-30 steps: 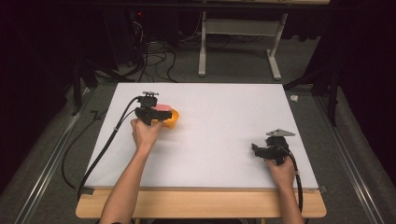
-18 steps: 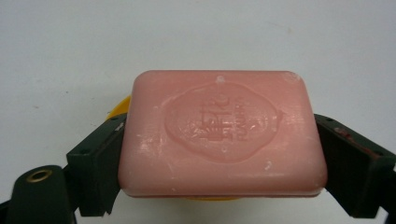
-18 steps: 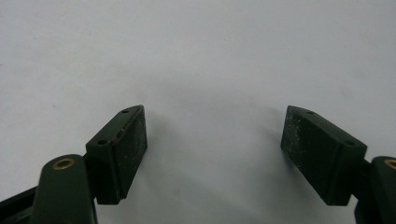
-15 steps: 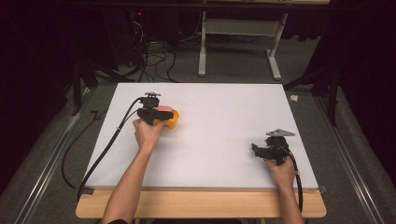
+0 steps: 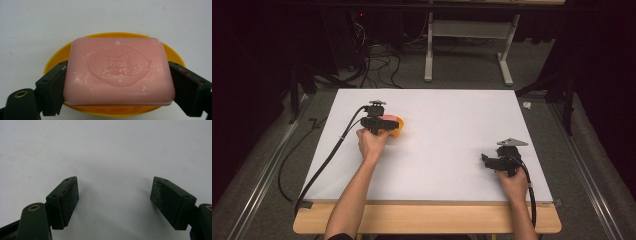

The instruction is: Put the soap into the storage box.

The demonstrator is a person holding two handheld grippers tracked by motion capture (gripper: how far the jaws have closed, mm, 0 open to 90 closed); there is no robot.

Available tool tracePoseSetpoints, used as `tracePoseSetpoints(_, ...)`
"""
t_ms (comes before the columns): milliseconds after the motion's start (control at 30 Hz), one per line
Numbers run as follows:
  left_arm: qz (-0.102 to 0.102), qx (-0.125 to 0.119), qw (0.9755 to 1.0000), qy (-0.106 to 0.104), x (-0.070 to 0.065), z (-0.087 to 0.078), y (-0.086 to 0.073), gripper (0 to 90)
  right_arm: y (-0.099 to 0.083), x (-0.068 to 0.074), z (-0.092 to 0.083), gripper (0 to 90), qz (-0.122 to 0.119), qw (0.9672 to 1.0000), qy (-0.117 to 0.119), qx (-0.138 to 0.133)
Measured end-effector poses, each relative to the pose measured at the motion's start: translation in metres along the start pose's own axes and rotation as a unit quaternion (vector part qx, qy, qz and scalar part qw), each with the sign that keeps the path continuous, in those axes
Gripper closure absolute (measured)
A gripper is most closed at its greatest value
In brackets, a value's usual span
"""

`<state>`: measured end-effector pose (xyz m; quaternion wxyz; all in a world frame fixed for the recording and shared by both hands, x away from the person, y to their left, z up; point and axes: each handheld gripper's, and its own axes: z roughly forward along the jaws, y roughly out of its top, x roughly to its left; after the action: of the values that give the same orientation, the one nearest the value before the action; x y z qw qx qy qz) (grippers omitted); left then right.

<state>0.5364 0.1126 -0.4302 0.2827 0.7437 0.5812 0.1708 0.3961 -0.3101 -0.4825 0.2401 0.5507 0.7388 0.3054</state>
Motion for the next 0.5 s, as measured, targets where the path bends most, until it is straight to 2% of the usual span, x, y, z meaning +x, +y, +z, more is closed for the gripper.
tracePoseSetpoints(500, -0.004, 0.014, 0.9999, -0.001, -0.0008, 0.0095, -0.0017, 13.4, 0.0, 0.0, 0.0, 23.1, 0.0, 1.0, 0.0, 0.0)
